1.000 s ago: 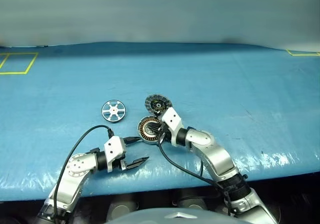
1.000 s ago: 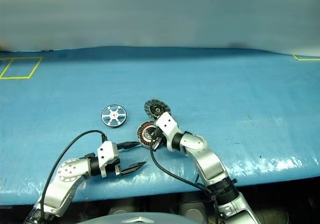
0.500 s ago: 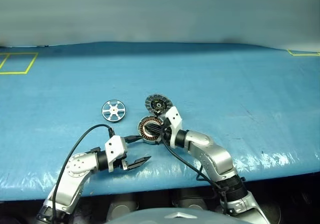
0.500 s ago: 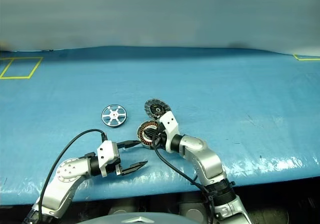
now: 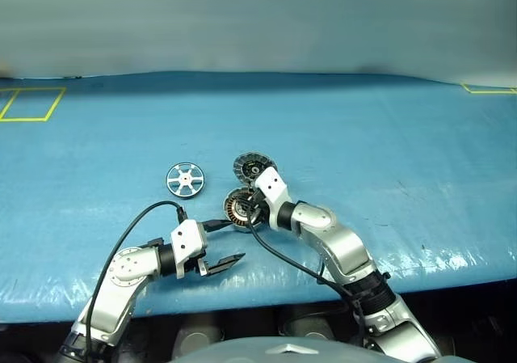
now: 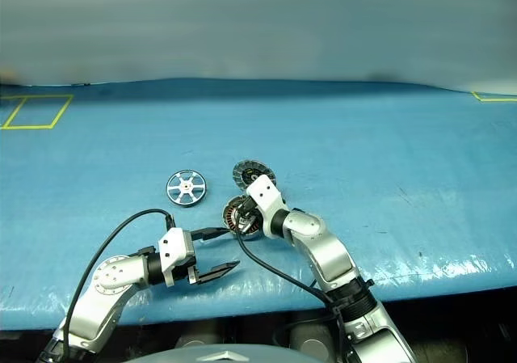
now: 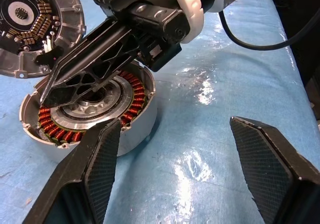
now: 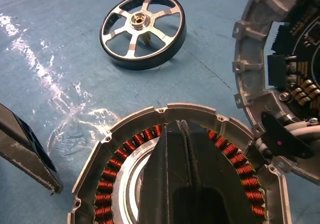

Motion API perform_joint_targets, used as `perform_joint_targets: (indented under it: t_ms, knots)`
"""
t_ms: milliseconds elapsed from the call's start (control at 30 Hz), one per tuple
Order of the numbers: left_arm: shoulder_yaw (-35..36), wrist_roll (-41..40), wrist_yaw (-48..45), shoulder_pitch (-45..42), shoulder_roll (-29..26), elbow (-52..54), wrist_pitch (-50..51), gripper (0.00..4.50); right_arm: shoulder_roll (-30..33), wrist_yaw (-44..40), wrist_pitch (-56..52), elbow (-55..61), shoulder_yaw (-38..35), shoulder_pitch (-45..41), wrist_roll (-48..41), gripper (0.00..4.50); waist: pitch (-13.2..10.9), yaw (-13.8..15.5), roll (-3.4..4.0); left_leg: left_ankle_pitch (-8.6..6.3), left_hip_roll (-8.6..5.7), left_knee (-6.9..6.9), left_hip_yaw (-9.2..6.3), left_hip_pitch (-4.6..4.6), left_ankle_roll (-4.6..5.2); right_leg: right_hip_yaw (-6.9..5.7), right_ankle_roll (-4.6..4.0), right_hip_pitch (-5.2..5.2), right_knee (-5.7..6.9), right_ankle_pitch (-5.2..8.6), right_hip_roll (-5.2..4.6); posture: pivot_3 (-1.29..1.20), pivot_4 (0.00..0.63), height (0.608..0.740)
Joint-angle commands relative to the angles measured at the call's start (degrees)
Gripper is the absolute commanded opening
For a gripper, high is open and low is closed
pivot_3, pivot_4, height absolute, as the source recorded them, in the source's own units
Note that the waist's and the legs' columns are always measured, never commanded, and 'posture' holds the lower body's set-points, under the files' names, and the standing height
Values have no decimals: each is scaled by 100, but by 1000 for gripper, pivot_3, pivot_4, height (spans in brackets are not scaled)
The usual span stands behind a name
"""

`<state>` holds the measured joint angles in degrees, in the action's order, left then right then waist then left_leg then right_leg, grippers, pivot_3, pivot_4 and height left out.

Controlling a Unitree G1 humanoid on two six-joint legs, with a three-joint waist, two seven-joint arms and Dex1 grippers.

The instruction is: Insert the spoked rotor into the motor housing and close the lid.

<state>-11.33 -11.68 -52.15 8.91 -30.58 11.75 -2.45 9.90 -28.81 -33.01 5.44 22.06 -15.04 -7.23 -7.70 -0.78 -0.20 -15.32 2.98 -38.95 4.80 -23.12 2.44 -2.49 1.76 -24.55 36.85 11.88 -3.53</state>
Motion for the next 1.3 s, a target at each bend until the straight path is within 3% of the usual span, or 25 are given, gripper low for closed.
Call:
perform_joint_targets:
  t_ms: [33,233,400,700,1033,1133,1300]
  knots:
    - [31,-3,15,3,-26,92,-91,3723,71,88,-251,-472,73,202,159,21,4,-1,0,0,0,0,0,0,0,0,0,0,0,0,0,0,150,740]
    - [43,2,-14,-5,-8,-29,-194,3723,424,-260,104,-304,271,334,286,21,5,10,2,-1,1,2,0,0,1,1,-1,-1,-2,0,-1,0,150,740]
    - [33,20,0,2,21,-86,-246,3723,577,160,196,-742,562,358,923,21,32,5,-1,-5,-3,9,0,-1,5,0,-1,-2,-8,2,-7,0,150,740]
    - [30,-6,8,25,16,-54,-231,3723,763,-32,144,-500,934,486,1213,21,99,7,-16,-25,2,9,0,20,-36,-1,0,9,-5,5,-34,0,150,740]
    - [-6,-8,10,-15,49,-33,-204,3723,1737,-639,544,-153,1748,476,2197,21,117,41,-3,-28,-8,17,-1,18,-37,-11,9,9,-14,11,-54,0,150,740]
    - [-11,-13,23,-18,65,-20,-185,3723,1653,-886,350,124,1455,618,1718,21,127,56,-12,-29,-20,40,-2,18,-34,-14,15,10,-34,14,-60,0,150,740]
    - [-5,7,15,-19,61,-21,-192,3723,944,-567,-254,375,505,659,961,21,136,76,-39,-11,-28,101,-4,18,0,-20,12,12,-85,13,-59,0,150,740]
